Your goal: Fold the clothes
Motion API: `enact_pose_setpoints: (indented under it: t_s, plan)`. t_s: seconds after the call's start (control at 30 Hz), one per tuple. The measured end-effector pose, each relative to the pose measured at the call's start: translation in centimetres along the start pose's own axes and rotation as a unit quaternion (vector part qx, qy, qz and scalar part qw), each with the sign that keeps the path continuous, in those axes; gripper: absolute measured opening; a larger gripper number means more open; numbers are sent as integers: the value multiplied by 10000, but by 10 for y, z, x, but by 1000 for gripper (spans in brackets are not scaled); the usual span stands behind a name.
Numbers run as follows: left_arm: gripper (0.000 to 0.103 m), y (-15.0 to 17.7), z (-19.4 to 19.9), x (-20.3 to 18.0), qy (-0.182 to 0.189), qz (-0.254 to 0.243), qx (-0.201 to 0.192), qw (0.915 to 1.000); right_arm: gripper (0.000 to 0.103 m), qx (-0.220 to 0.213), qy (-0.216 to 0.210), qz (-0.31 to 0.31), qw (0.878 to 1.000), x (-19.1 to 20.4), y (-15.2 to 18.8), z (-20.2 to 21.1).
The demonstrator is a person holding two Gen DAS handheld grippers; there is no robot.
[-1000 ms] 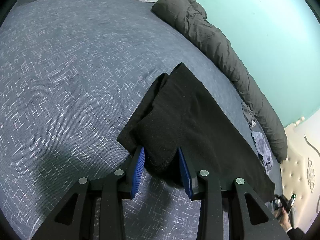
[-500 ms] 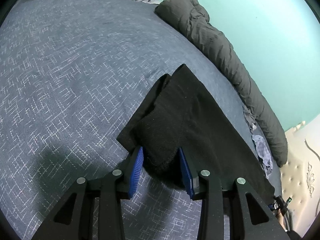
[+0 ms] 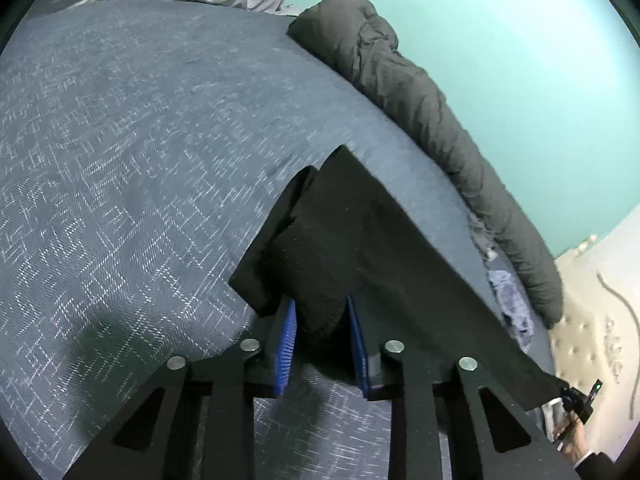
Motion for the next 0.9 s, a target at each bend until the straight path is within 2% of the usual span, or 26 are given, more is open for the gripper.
enact_pose_setpoints:
  t_s: [0.27,0.47,0.7,0.8,0.9]
  plan:
    - [17,-23,15,-3,277,-12,360,9990,8,-214,-124,90,9997,25,-26,60]
    - [17,-31,37,0,295,-250,548,9978,8,-177,-155,125,9996,26,-21,101]
    - [17,3,61,29,318,-154,826,9960,8,61,-140,-50,9999,-15,19,132]
    - [17,24,63,31,139,-367,988,9943,8,243,-79,33,9997,-27,38,134]
    - [19,47,58,36,-162,-518,1205,9912,10,624,208,181,9977,-36,60,120]
Point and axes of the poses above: each gripper's, at about its wrist camera, not at the fingertips, and z roughly against the way its jaws point, x to its left, y to its underside, the point moved 5 cm from there along -z, roughly the way its jaws point, and after that the axes turned 12 degrees about -y, right-handed, at the moved point
